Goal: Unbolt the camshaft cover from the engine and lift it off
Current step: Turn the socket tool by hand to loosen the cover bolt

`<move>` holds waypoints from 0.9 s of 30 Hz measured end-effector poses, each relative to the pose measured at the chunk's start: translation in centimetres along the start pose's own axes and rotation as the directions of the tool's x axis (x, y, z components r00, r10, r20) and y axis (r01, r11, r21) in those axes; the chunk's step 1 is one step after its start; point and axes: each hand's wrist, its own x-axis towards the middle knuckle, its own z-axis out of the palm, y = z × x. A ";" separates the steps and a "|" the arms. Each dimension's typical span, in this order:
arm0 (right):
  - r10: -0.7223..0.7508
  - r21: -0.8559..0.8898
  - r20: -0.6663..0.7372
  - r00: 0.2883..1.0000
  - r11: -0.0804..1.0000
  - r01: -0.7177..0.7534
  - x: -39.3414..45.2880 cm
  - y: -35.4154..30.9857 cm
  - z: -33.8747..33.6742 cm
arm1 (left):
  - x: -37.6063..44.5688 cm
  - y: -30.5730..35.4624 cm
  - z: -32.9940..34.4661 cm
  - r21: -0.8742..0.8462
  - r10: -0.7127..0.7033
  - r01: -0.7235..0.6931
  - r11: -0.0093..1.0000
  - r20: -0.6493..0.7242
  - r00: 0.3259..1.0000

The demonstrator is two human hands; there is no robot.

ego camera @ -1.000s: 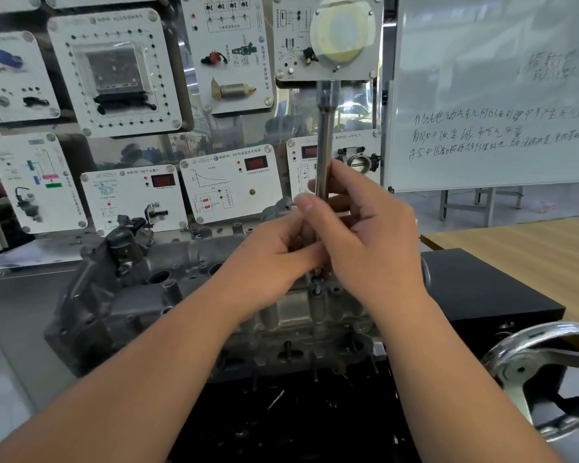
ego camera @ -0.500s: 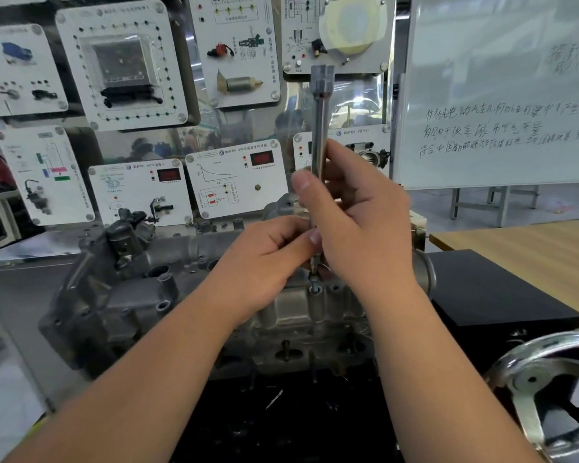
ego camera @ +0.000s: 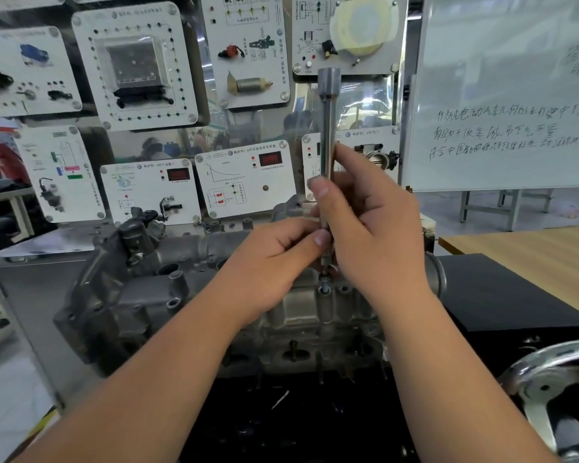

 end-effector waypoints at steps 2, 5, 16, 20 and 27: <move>0.003 -0.029 -0.012 1.000 1.000 -0.003 -0.1 0.0 0.1 | 0.0 0.0 0.2 -0.031 0.007 -0.007 0.999 -0.027 1.000; 0.014 -0.028 -0.045 0.999 0.999 -0.015 -0.5 0.0 0.2 | -0.1 0.2 0.4 -0.062 0.012 -0.017 0.998 -0.069 0.998; 0.002 -0.058 -0.004 1.000 0.998 -0.002 -0.8 -0.1 -0.2 | -0.2 0.6 0.2 0.046 0.014 -0.014 0.999 0.011 1.000; 0.000 -0.075 -0.053 0.999 0.997 -0.004 -0.9 0.0 -0.2 | -0.1 0.2 0.4 0.026 0.016 -0.015 1.000 -0.021 1.000; 0.036 -0.005 0.051 0.998 0.999 -0.036 -0.5 0.2 -0.7 | 0.0 -0.1 0.2 0.063 0.012 -0.012 0.998 -0.006 1.000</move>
